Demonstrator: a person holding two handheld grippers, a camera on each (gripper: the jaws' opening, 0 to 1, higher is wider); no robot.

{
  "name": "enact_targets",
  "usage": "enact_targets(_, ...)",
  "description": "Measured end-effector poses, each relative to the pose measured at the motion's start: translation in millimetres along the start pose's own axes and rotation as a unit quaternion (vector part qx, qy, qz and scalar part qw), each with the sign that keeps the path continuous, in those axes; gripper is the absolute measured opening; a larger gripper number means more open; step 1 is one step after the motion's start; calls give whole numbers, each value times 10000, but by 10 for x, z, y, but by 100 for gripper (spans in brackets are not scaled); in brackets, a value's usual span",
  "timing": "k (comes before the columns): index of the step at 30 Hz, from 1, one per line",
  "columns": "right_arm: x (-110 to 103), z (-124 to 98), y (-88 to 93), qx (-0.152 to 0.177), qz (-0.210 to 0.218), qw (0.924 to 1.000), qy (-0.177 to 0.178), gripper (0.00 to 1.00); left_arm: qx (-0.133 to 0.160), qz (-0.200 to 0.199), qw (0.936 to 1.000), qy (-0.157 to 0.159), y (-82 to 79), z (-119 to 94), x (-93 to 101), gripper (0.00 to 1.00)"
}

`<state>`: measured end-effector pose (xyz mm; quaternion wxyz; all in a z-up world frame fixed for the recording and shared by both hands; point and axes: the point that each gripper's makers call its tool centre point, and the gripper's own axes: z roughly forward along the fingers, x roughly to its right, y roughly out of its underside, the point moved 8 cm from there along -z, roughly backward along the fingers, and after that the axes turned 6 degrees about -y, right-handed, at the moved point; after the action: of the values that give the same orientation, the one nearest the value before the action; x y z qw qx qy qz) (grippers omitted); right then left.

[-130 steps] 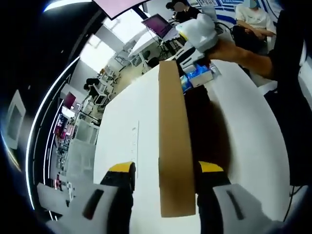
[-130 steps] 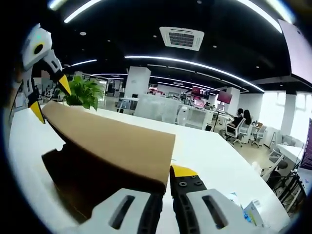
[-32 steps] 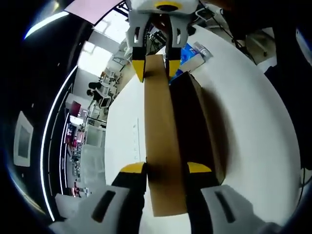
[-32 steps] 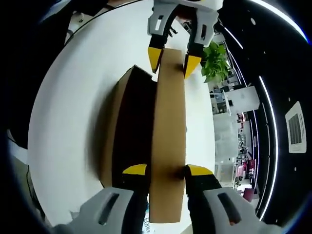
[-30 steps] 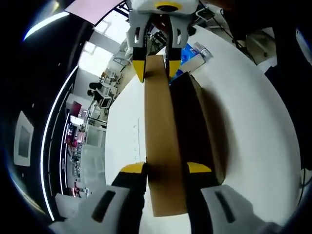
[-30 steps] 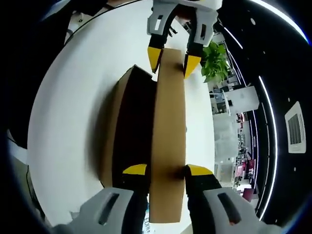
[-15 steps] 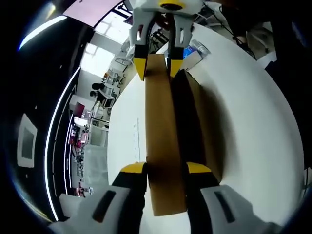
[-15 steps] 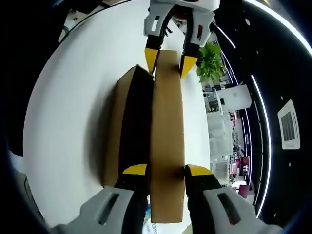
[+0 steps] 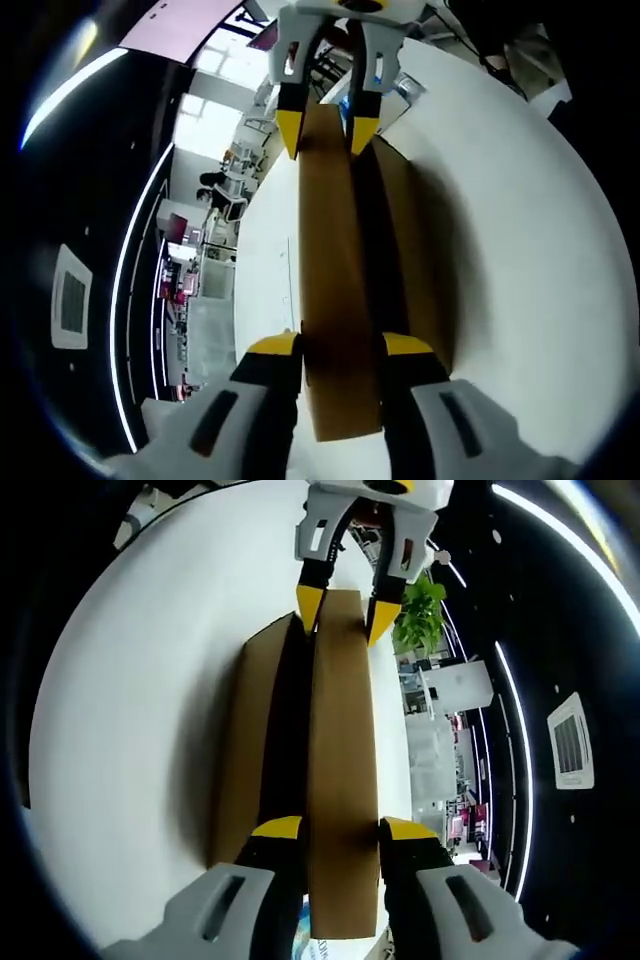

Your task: Operate the shoe box by opening the lid, removing the specified soft item, and placing it in the target area until the item is outside and the box remains undamaged.

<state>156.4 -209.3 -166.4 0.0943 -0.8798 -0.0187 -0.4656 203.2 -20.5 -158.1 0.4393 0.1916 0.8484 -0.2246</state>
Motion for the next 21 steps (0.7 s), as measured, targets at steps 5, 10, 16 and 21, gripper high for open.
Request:
enact_targets(5,-73,11,6,62,95,9998,133,28,61,18,9999,-128,22,5,79,30)
enact_targets(10,-210,40,-23,-27,-25,9995,311,28,29,70,9998,-177,20,21,188,30)
enact_targets(16,-324,65,-51,-124,-74,9985,524,28,42,175,9991,-378,48,18,300,30)
enact_targets(21,-410,97,-74,-194,-170,9971,709,28,38,253,9981,-564,65,34,387,30)
